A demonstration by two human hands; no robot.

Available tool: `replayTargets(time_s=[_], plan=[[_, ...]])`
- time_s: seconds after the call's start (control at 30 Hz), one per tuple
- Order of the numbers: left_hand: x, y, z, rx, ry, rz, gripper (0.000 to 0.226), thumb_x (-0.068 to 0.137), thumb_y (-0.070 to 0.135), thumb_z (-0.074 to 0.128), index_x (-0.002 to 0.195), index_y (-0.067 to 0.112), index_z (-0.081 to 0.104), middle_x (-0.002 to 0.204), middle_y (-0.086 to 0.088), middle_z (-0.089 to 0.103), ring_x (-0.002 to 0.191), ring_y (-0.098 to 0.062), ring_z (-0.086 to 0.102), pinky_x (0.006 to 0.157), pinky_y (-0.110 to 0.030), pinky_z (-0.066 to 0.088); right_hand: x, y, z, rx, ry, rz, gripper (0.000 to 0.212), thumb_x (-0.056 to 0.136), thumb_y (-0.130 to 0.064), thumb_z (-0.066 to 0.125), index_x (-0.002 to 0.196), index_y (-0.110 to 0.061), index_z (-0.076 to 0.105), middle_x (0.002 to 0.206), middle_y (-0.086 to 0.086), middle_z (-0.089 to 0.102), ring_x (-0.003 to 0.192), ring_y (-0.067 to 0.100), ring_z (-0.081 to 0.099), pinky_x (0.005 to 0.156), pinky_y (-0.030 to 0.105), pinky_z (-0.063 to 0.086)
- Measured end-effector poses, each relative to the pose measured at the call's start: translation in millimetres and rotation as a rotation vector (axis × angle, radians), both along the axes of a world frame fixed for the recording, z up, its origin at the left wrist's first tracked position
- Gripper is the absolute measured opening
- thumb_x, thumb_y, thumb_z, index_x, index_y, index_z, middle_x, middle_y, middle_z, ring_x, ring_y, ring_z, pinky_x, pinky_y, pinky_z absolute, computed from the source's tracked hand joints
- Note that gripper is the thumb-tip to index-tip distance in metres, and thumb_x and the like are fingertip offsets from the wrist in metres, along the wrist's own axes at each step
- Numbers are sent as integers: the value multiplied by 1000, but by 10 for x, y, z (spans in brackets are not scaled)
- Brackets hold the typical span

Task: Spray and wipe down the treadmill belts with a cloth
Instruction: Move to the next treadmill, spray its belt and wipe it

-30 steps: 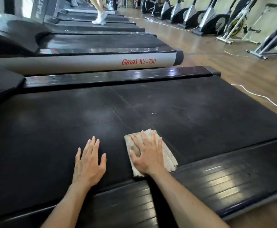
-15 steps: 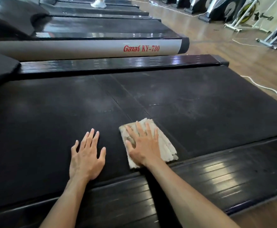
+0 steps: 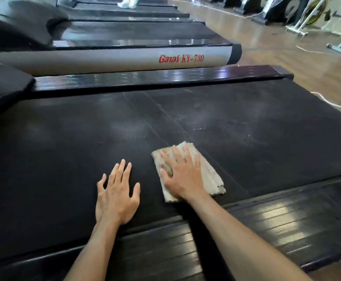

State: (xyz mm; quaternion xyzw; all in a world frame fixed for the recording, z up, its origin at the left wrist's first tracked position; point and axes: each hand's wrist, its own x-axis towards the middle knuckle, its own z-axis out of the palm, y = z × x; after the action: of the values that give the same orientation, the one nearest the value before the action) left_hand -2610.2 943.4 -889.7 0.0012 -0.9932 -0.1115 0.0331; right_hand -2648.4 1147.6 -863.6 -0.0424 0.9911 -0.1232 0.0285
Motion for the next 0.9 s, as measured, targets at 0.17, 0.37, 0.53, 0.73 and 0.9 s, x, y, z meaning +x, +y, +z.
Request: replayTargets(time_s=[0.17,0.37,0.53,0.73,0.9], plan=[[1,-30,-56,-1,27,-9,81,88,59,8,162,27,20,170,9,6,156,-7,2,125,-43,10,376,347,-54,-10,34,96,66,91,-70,22,156,-59,21,172,-14,13,160,20,-5,127,48,-5],[8,-17,-46,20,31,-10,82,87,58,7,162,27,20,170,9,7,156,-7,3,125,-43,10,-177,446,-55,60,-6,-164,65,96,-67,24,159,-53,19,173,-12,5,159,22,-9,127,50,-7],[-3,-18,-37,35,19,-9,82,87,58,9,161,27,24,170,9,9,156,-7,6,124,-42,11,-276,57,-25,20,-27,-99,62,102,-59,29,162,-48,15,174,-8,0,159,25,-15,125,54,-12],[-9,-27,-58,33,17,0,79,89,58,14,160,26,28,169,9,13,155,-7,9,122,-42,13,322,338,-55,13,4,53,69,88,-73,21,156,-60,19,172,-17,7,159,18,-10,127,47,-7],[-9,-10,-56,36,22,8,79,89,57,16,159,26,30,169,8,16,155,-8,10,123,-43,13,-92,412,-41,40,-3,-143,66,94,-68,23,158,-54,19,173,-12,7,159,20,-11,126,50,-7]])
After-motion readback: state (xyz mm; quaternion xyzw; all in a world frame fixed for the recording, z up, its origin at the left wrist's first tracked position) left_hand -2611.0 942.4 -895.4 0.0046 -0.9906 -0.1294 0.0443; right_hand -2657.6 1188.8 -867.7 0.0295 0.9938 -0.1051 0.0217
